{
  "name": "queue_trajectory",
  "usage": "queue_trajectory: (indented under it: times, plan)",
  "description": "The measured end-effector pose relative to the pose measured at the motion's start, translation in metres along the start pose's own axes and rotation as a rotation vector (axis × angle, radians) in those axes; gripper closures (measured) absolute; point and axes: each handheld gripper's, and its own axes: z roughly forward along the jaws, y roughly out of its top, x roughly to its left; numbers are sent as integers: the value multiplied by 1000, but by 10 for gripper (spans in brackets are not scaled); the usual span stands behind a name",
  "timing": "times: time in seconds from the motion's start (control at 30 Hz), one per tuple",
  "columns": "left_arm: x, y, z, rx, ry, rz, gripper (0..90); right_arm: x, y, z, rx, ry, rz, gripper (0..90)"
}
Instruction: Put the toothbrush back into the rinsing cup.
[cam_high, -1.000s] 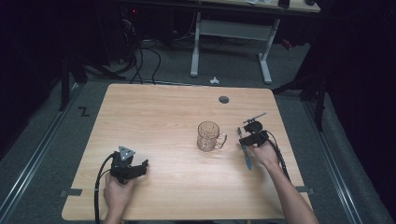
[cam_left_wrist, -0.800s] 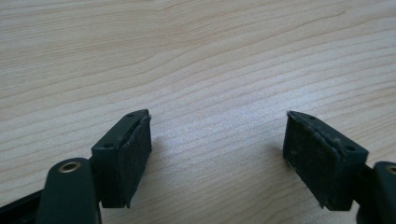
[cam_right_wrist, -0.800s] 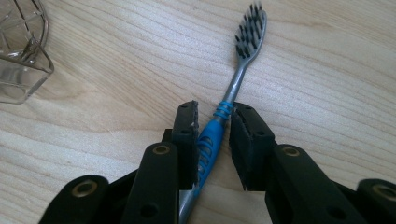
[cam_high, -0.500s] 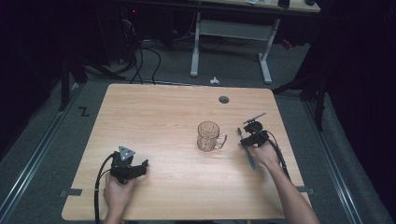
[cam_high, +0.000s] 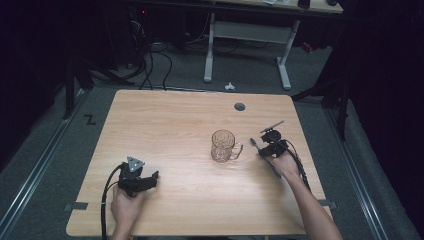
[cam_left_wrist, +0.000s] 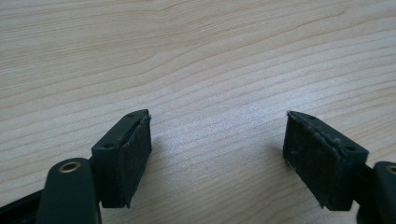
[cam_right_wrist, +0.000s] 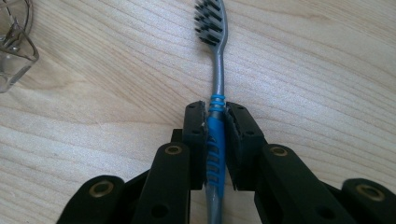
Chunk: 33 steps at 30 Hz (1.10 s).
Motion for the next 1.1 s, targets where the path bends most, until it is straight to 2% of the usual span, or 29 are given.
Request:
queue_trajectory:
  times: [0.53, 1.1]
  plan:
    - [0, 0, 0, 0, 0, 0, 241, 1, -1, -2, -11, 9, -19, 800]
    - [0, 0, 0, 0, 0, 0, 241, -1, -4, -29, -113, 55, -5, 799]
